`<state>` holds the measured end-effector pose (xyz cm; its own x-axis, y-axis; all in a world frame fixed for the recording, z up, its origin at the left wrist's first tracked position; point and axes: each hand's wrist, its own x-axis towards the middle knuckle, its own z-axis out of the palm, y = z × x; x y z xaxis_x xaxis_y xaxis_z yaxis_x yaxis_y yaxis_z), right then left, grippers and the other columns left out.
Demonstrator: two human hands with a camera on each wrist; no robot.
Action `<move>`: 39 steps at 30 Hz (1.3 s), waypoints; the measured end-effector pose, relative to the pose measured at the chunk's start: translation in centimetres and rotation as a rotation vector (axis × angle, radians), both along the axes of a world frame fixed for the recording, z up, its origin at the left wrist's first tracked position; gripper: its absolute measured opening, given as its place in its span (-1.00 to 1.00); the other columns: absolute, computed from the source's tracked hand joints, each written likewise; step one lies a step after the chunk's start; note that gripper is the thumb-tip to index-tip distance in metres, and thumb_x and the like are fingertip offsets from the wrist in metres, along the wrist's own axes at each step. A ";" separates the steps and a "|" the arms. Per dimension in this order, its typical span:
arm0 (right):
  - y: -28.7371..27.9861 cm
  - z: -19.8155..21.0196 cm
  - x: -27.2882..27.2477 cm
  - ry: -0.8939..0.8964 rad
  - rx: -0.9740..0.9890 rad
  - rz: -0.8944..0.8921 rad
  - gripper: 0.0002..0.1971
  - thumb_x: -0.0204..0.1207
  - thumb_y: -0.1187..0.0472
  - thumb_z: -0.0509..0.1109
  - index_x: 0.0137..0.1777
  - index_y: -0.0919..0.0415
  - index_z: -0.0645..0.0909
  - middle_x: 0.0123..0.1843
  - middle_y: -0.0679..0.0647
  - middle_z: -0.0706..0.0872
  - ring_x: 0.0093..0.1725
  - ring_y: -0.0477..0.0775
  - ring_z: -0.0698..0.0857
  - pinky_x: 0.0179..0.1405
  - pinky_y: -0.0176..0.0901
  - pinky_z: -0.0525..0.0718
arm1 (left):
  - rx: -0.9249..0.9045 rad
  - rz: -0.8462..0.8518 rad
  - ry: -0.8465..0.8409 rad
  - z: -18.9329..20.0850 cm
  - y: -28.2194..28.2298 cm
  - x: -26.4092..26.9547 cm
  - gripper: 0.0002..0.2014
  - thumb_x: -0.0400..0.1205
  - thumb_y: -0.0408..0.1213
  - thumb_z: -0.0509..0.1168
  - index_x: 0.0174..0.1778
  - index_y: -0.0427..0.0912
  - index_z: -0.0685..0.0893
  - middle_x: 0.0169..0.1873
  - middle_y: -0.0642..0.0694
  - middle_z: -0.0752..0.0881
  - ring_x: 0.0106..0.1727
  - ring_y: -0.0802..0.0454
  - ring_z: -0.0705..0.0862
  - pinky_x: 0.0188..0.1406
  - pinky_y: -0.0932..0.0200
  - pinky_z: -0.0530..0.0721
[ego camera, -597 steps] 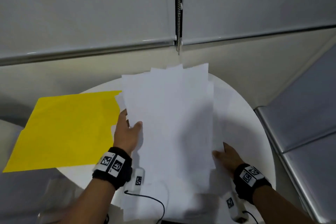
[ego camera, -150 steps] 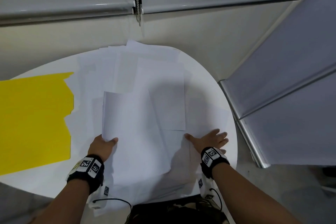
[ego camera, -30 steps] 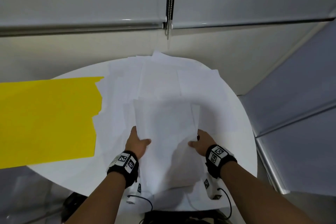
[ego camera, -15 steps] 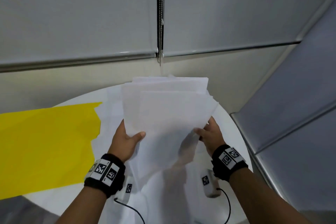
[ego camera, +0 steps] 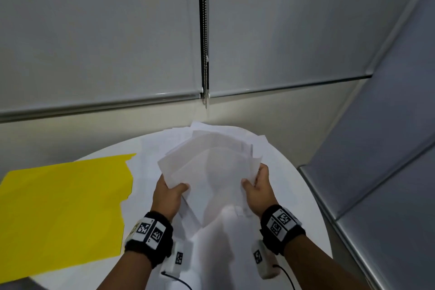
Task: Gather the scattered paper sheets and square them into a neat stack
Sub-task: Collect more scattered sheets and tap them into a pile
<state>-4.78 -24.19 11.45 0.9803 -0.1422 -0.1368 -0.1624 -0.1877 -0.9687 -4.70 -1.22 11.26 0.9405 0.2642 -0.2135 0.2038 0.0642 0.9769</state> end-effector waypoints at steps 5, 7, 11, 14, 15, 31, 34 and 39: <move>-0.4 0.9 -0.4 -0.099 -0.016 -0.099 -0.67 0.58 0.31 0.33 0.25 -0.03 0.41 0.09 -0.16 0.68 0.07 -0.10 0.68 0.16 0.02 0.67 | -0.005 0.053 -0.055 1.7 -0.8 -0.2 -0.59 0.23 -0.32 0.38 0.03 -0.02 0.72 -0.10 -0.07 0.82 -0.02 -0.16 0.77 -0.04 0.01 0.70; -0.7 1.3 -0.6 -0.127 0.077 -0.138 -0.63 0.54 0.33 0.39 0.23 -0.03 0.42 0.10 -0.08 0.72 0.08 -0.02 0.72 0.09 0.02 0.70 | -0.033 0.105 -0.110 2.5 -0.4 -0.4 -0.58 0.23 -0.35 0.37 0.03 -0.03 0.73 -0.12 -0.04 0.82 -0.06 -0.14 0.77 -0.09 0.01 0.71; -0.9 0.9 -1.2 -0.128 0.107 -0.106 -0.47 0.42 0.20 0.44 0.31 -0.08 0.30 0.18 -0.02 0.68 0.14 0.04 0.70 0.08 0.05 0.70 | -0.066 0.110 -0.148 2.9 0.8 -1.0 -0.54 0.18 -0.44 0.35 0.01 -0.06 0.72 -0.21 0.03 0.82 -0.14 -0.05 0.76 -0.22 0.12 0.68; -0.6 0.1 -1.8 -0.073 0.086 -0.069 -0.42 0.34 0.23 0.35 0.35 0.05 0.25 0.23 0.07 0.62 0.20 0.13 0.66 0.13 0.07 0.69 | -0.011 0.034 -0.107 2.2 1.5 -1.3 -0.43 0.15 -0.46 0.31 0.12 -0.10 0.71 -0.06 -0.13 0.81 0.02 -0.20 0.75 -0.07 -0.04 0.73; -0.5 0.0 -1.9 -0.060 0.073 -0.059 -0.45 0.36 0.28 0.33 0.34 0.09 0.25 0.21 0.10 0.62 0.19 0.15 0.66 0.10 0.03 0.69 | 0.004 0.000 -0.101 2.1 1.5 -1.3 -0.40 0.16 -0.47 0.29 0.16 -0.11 0.70 -0.02 -0.16 0.81 0.06 -0.21 0.75 -0.01 -0.10 0.73; -0.1 0.4 -1.5 -0.138 -0.109 -0.118 -0.58 0.55 0.24 0.30 0.40 0.06 0.34 0.33 0.07 0.64 0.38 0.10 0.59 0.40 0.20 0.56 | 0.121 0.038 -0.112 2.3 -0.4 -0.8 -0.57 0.35 -0.36 0.37 0.06 0.20 0.62 -0.02 0.09 0.77 0.03 0.05 0.73 0.05 0.02 0.72; 0.1 1.2 -1.8 -0.213 -0.080 -0.150 -0.61 0.52 0.28 0.30 0.31 0.00 0.37 0.14 -0.11 0.69 0.20 0.01 0.68 0.20 0.01 0.65 | 0.058 0.083 -0.172 3.0 -0.7 -1.0 -0.58 0.33 -0.33 0.32 0.07 0.17 0.63 -0.07 0.12 0.77 -0.06 0.15 0.74 -0.04 0.16 0.73; -0.4 0.4 -2.7 -0.135 -0.047 -0.080 -0.44 0.47 0.55 0.27 0.38 0.14 0.21 0.09 -0.12 0.59 0.03 -0.34 0.64 0.01 -0.25 0.61 | 0.058 -0.017 -0.115 2.2 -0.2 -1.5 -0.54 0.25 -0.40 0.27 0.05 0.08 0.62 -0.14 0.11 0.75 -0.12 0.13 0.71 -0.22 0.33 0.66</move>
